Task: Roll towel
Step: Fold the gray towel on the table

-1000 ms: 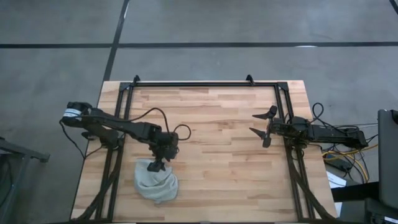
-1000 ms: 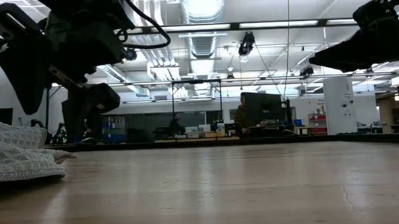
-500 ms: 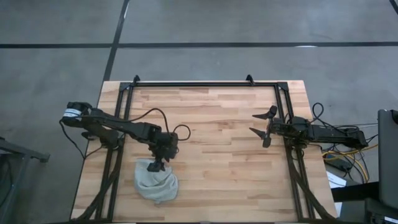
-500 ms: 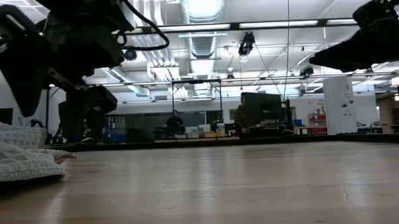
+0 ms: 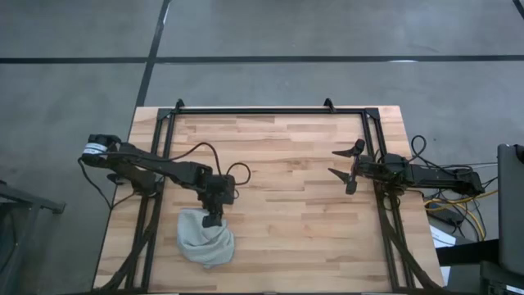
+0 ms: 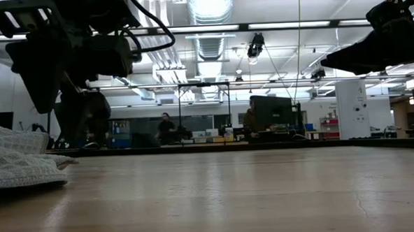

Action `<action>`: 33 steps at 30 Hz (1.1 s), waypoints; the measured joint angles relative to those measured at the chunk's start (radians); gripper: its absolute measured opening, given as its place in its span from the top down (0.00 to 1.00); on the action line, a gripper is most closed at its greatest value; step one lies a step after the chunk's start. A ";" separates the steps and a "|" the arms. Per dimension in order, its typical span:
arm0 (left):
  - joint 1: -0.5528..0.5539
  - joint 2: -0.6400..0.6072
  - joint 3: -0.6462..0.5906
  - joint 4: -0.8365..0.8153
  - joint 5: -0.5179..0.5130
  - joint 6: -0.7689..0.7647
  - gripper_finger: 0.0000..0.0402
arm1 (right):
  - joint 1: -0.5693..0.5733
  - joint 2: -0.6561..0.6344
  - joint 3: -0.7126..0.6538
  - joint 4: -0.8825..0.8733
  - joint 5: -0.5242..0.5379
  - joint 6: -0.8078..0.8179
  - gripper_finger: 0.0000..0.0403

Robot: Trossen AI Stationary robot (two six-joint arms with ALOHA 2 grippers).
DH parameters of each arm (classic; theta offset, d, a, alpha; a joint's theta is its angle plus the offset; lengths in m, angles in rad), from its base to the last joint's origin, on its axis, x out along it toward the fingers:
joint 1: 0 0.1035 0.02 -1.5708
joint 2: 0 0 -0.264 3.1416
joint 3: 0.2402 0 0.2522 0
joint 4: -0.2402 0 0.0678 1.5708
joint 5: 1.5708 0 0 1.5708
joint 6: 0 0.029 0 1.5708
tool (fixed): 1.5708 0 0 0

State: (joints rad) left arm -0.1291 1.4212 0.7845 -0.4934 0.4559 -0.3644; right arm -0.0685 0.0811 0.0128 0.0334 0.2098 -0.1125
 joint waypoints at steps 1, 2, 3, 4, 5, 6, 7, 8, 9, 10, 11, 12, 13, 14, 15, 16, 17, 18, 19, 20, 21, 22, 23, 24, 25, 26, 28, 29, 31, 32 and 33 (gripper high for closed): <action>0.000 0.000 0.000 -0.003 0.006 0.003 0.35 | 0.000 0.000 0.000 0.000 0.000 0.000 0.29; 0.000 0.000 0.000 -0.004 0.016 0.015 0.35 | 0.000 0.000 0.000 0.000 0.000 0.000 0.29; 0.000 0.000 0.000 -0.006 0.034 0.033 0.35 | 0.000 0.000 0.000 0.000 0.000 0.000 0.29; 0.000 0.000 -0.001 -0.009 0.057 0.059 0.35 | 0.000 0.000 0.000 0.000 0.000 0.000 0.29; -0.001 0.000 -0.002 -0.014 0.082 0.091 0.35 | 0.000 0.000 0.000 0.000 0.000 0.000 0.29; -0.003 0.000 -0.005 -0.020 0.103 0.124 0.35 | 0.000 0.000 0.000 0.000 0.000 0.000 0.29; -0.005 0.000 -0.005 -0.023 0.120 0.157 0.35 | 0.000 0.000 0.000 0.000 0.000 0.000 0.29; -0.006 0.000 -0.005 -0.023 0.131 0.191 0.35 | 0.000 0.000 0.000 0.000 0.000 0.000 0.29; -0.009 0.000 -0.005 -0.023 0.136 0.223 0.35 | 0.000 0.000 0.000 0.000 0.000 0.000 0.29; -0.010 0.000 -0.005 -0.023 0.136 0.257 0.35 | 0.000 0.000 0.000 0.000 0.000 0.000 0.29; -0.011 0.000 -0.005 -0.023 0.136 0.294 0.35 | 0.000 0.000 0.000 0.000 0.000 0.000 0.29; -0.012 0.000 -0.005 -0.023 0.136 0.326 0.35 | 0.000 0.000 0.000 0.000 0.000 0.000 0.29; -0.013 0.000 -0.005 -0.023 0.136 0.357 0.35 | 0.000 0.000 0.000 0.000 0.000 0.000 0.29; -0.013 0.000 -0.005 -0.023 0.136 0.387 0.35 | 0.000 0.000 0.000 0.000 0.000 0.000 0.29; -0.013 0.000 -0.005 -0.023 0.136 0.413 0.35 | 0.000 0.000 0.000 0.000 0.000 0.000 0.29; -0.013 0.000 -0.005 -0.023 0.136 0.434 0.35 | 0.000 0.000 0.000 0.000 0.000 0.000 0.29; -0.013 0.000 -0.005 -0.023 0.135 0.445 0.35 | 0.000 0.000 0.000 0.000 0.000 0.000 0.29; -0.013 0.000 -0.005 -0.022 0.131 0.444 0.35 | 0.000 0.000 0.000 0.000 0.000 0.000 0.29; -0.013 0.000 -0.005 -0.022 0.124 0.431 0.35 | 0.000 0.000 0.000 0.000 0.000 0.000 0.29; -0.013 0.000 -0.005 -0.022 0.114 0.411 0.35 | 0.000 0.000 0.000 0.000 0.000 0.000 0.29; -0.013 0.000 -0.005 -0.022 0.107 0.389 0.35 | 0.000 0.000 0.000 0.000 0.000 0.000 0.29; -0.013 0.000 -0.005 -0.022 0.102 0.373 0.35 | 0.000 0.000 0.000 0.000 0.000 0.000 0.29; -0.013 0.000 -0.005 -0.020 0.098 0.366 0.35 | 0.000 0.000 0.000 0.000 0.000 0.000 0.29; -0.013 0.000 -0.005 -0.017 0.098 0.363 0.35 | 0.000 0.000 0.000 0.000 0.000 0.000 0.29; -0.013 0.000 -0.005 -0.009 0.093 0.362 0.35 | 0.000 0.000 0.000 0.000 0.000 0.000 0.29; -0.013 0.000 -0.005 0.003 0.091 0.359 0.35 | 0.000 0.000 0.000 0.000 0.000 0.000 0.29; -0.013 0.000 -0.005 0.032 0.077 0.342 0.35 | 0.000 0.000 0.000 0.000 0.000 0.000 0.29; -0.013 0.000 -0.005 0.047 0.063 0.336 0.35 | 0.000 0.000 0.000 0.000 0.000 0.000 0.29; -0.013 0.000 -0.005 0.079 0.029 0.311 0.35 | 0.000 0.000 0.000 0.000 0.000 0.000 0.29; -0.013 0.000 -0.005 0.088 0.011 0.295 0.35 | 0.000 0.000 0.000 0.000 0.000 0.000 0.29; -0.013 0.000 -0.005 0.093 -0.007 0.283 0.35 | 0.000 0.000 0.000 0.000 0.000 0.000 0.29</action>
State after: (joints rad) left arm -0.1421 1.4216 0.7792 -0.4003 0.4492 -0.0813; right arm -0.0685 0.0813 0.0128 0.0335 0.2100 -0.1127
